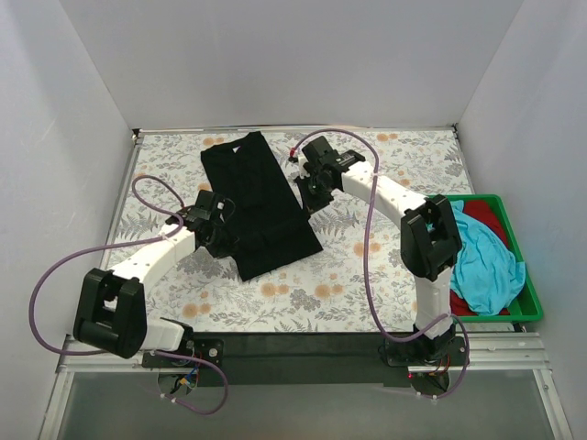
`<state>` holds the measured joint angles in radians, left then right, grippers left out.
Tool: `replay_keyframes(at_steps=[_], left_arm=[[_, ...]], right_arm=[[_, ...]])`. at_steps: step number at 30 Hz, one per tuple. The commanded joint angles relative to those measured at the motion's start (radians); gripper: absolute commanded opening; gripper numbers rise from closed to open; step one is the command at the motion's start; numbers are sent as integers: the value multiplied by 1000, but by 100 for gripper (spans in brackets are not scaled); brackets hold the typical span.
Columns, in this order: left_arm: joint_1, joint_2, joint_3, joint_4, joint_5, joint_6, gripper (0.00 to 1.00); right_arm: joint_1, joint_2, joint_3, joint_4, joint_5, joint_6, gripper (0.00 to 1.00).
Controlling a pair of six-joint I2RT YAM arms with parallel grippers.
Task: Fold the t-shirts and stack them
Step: Fold the tshirt
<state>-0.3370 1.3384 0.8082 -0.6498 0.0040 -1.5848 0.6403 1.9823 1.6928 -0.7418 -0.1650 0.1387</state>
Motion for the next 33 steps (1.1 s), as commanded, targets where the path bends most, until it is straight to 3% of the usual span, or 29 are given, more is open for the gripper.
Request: replay_keyframes(at_steps=[1, 10, 20, 23, 25, 27, 28, 29, 31, 33], left_arm=[[38, 18, 81, 53, -85, 89, 0], [56, 163, 146, 125, -125, 175, 0], [58, 237, 134, 156, -153, 167, 0], [58, 243, 131, 170, -162, 166, 4], [58, 248, 131, 177, -171, 166, 14], [58, 246, 138, 183, -191, 167, 29], [58, 242, 143, 184, -196, 170, 42], [58, 232, 151, 182, -202, 172, 49], [58, 185, 154, 182, -213, 174, 62], [56, 147, 157, 180, -216, 177, 69]], right_arm=[[-25, 29, 83, 19, 33, -18, 1], [-40, 104, 127, 67, 45, 5, 1], [-54, 156, 116, 105, 35, 27, 1], [-54, 170, 113, 117, 38, 32, 1], [-54, 174, 110, 130, 39, 41, 1], [-54, 178, 117, 140, 39, 45, 12], [-54, 176, 122, 142, 38, 47, 16], [-54, 171, 126, 144, 36, 47, 24], [-53, 138, 119, 156, 38, 47, 30], [-53, 95, 66, 206, 39, 44, 37]])
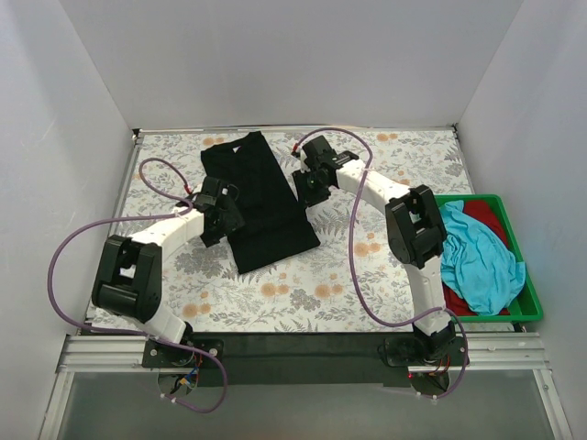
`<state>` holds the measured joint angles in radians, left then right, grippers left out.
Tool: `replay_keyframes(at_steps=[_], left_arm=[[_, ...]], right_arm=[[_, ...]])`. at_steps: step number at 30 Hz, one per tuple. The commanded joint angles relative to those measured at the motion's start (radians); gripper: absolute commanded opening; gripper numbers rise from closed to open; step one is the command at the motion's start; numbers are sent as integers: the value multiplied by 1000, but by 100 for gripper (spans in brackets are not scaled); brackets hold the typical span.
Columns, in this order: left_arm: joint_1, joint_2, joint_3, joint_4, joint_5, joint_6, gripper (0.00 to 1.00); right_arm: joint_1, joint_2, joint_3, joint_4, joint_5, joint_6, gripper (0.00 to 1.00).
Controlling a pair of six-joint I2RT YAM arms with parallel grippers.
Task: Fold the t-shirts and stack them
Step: Fold the tshirt
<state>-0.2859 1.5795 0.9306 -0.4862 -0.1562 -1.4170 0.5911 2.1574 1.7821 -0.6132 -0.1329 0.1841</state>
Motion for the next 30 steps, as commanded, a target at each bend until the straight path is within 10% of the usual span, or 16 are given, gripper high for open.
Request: replay_keyframes(at_steps=[1, 8, 16, 30], left_arm=[[2, -140, 33, 14, -54, 10, 70], [-131, -269, 1, -52, -68, -48, 66], [-295, -175, -75, 31, -20, -108, 25], [-306, -9, -142, 113, 12, -96, 20]], right_arm=[[-4, -128, -48, 101, 6, -2, 40], [32, -294, -271, 265, -27, -25, 42], [76, -277, -386, 374, -100, 0, 28], [111, -96, -308, 432, -129, 20, 19]])
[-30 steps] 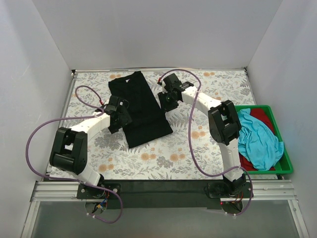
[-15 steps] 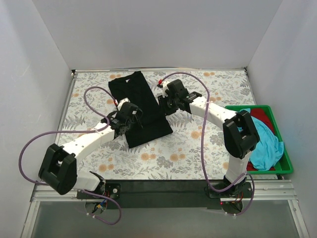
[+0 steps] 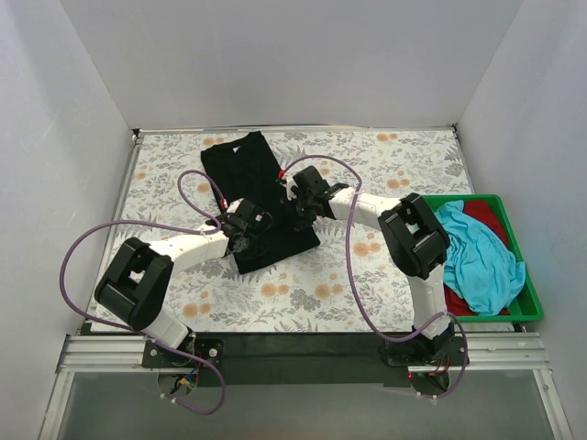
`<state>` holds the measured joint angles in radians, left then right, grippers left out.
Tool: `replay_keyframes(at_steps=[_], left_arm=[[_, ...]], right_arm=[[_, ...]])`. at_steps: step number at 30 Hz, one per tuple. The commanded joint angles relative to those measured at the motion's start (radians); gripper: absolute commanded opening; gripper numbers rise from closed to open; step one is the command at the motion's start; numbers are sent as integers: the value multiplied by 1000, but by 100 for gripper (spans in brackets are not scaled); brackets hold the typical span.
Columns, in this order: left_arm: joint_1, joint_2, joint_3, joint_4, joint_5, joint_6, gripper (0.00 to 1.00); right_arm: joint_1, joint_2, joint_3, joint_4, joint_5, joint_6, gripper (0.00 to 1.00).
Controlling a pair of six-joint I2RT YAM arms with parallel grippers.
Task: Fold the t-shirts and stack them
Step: Fold the tshirt
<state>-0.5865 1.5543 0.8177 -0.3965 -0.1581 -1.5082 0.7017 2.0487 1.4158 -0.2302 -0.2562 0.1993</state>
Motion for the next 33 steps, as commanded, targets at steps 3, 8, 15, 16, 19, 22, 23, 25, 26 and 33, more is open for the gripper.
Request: replay_keyframes(at_steps=[3, 8, 15, 16, 19, 22, 23, 25, 26, 33], left_arm=[[-7, 24, -35, 27, 23, 2, 20], [-10, 29, -46, 28, 23, 16, 20], [-13, 9, -72, 27, 25, 3, 20], [-13, 3, -72, 25, 17, 2, 20], [-12, -14, -45, 4, -12, -4, 22], [-12, -42, -3, -22, -44, -7, 24], [-12, -46, 9, -28, -67, -4, 24], [-6, -54, 26, -31, -86, 3, 25], [-3, -51, 46, -34, -98, 3, 25], [10, -20, 120, -54, -133, 19, 27]], right_arm=[[1, 50, 106, 49, 12, -1, 19], [-5, 125, 245, 46, 49, -9, 19], [-37, 251, 497, 17, 71, -3, 22], [-42, 263, 518, 8, 69, -4, 22], [-48, 220, 529, -1, 58, -12, 24], [-48, 121, 416, 0, 40, -15, 24], [-48, 91, 378, 0, 32, -15, 25], [-45, 9, 286, 8, 11, 3, 25], [-45, -16, 194, 24, -15, 14, 24], [-41, -232, -188, 176, -109, 83, 24]])
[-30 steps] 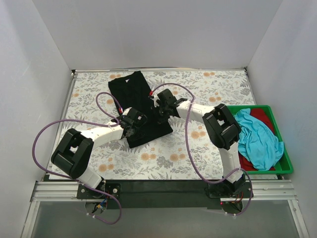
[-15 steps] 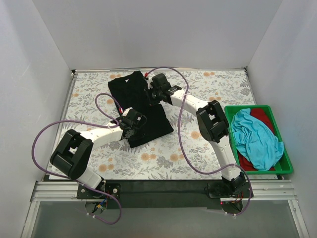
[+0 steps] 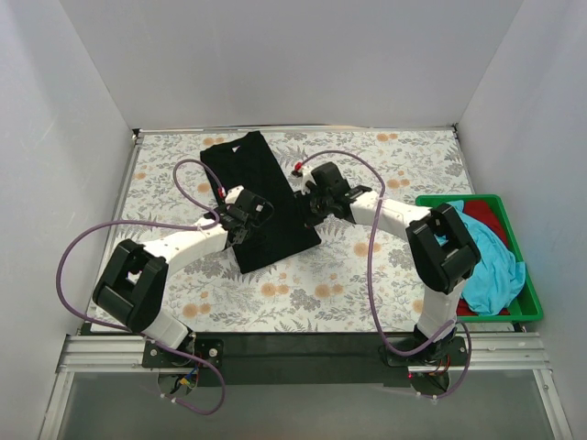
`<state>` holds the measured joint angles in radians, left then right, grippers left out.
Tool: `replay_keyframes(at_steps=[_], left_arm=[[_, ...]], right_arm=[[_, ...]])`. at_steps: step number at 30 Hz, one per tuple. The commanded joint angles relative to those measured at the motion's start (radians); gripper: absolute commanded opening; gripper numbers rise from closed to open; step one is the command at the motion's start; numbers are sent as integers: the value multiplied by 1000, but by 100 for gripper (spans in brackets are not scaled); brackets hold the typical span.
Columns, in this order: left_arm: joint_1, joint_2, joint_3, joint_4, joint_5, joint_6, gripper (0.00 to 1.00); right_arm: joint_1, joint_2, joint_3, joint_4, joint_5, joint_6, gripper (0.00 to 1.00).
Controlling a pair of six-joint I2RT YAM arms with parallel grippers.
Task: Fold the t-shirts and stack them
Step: Fold the tshirt
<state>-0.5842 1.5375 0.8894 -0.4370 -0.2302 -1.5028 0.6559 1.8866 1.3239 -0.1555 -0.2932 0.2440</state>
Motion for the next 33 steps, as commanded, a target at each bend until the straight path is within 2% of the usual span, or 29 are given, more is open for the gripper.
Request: replay_keyframes(at_steps=[1, 6, 10, 15, 19, 25, 29, 33], left_arm=[[9, 7, 52, -14, -66, 21, 28], [27, 58, 75, -11, -112, 35, 28], [37, 105, 95, -8, -141, 55, 28], [60, 161, 140, -3, -199, 96, 28], [119, 179, 181, 3, -222, 141, 28], [237, 268, 273, 50, -230, 202, 28], [276, 343, 434, 20, -228, 236, 27], [279, 285, 476, -48, -224, 214, 34]], right_arm=[[5, -79, -126, 117, -84, 44, 24], [10, -95, -251, 230, -146, 69, 23], [10, -64, -288, 277, -161, 83, 23], [8, -23, -307, 280, -152, 87, 21], [8, -21, -344, 278, -146, 90, 21], [8, -21, -361, 278, -142, 90, 21], [8, -29, -336, 275, -165, 89, 21], [8, -67, -276, 243, -181, 80, 21]])
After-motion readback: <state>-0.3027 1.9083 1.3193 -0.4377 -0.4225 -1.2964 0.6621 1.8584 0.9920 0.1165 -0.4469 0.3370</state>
